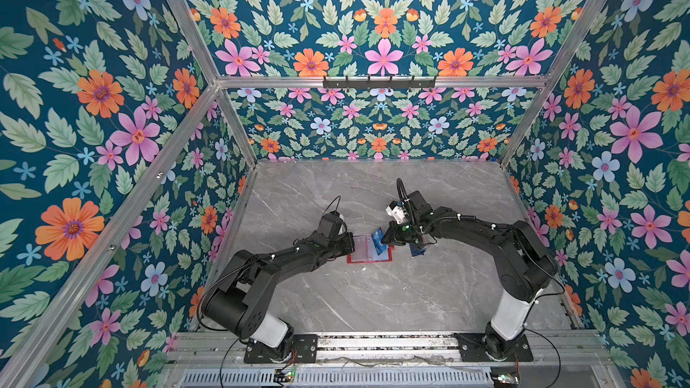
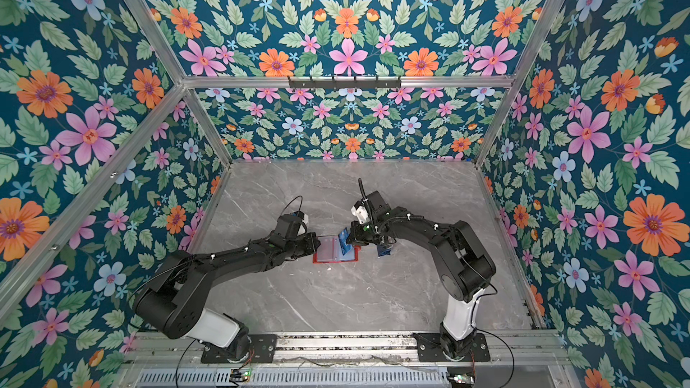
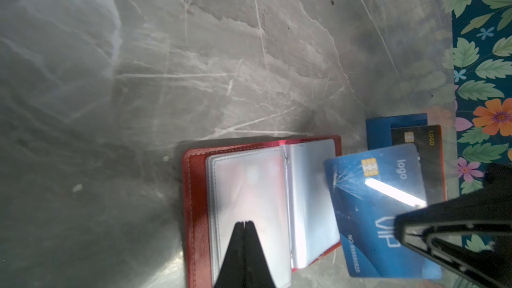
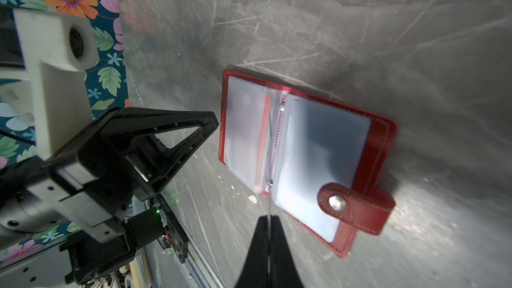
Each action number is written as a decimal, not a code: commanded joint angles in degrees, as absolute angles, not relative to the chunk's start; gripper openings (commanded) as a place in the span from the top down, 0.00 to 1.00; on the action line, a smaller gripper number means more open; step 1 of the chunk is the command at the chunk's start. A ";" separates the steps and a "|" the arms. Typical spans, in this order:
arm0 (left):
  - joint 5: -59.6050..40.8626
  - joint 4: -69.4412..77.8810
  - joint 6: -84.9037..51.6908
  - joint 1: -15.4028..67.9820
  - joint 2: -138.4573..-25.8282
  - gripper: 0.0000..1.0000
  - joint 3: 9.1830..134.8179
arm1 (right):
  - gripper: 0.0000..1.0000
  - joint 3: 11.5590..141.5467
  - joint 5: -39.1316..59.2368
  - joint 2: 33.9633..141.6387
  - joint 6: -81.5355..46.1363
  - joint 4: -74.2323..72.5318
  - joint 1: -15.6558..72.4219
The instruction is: Put the credit cards into the card holder
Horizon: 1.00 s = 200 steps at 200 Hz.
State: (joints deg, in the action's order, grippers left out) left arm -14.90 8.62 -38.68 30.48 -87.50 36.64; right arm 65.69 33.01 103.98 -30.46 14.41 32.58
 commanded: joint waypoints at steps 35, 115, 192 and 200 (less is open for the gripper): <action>-13.62 8.67 -39.71 30.41 -88.63 0.95 36.37 | 1.00 65.88 37.07 106.31 -31.66 11.56 33.09; -11.71 7.43 -39.81 30.41 -88.76 0.95 35.00 | 1.00 65.52 37.79 107.56 -31.60 11.29 33.49; -11.29 7.21 -40.16 30.50 -88.79 0.96 34.36 | 1.00 66.53 38.67 109.33 -31.42 11.29 33.87; -11.25 7.16 -40.10 30.50 -88.89 0.96 34.30 | 1.00 66.53 38.67 109.39 -31.42 11.19 33.91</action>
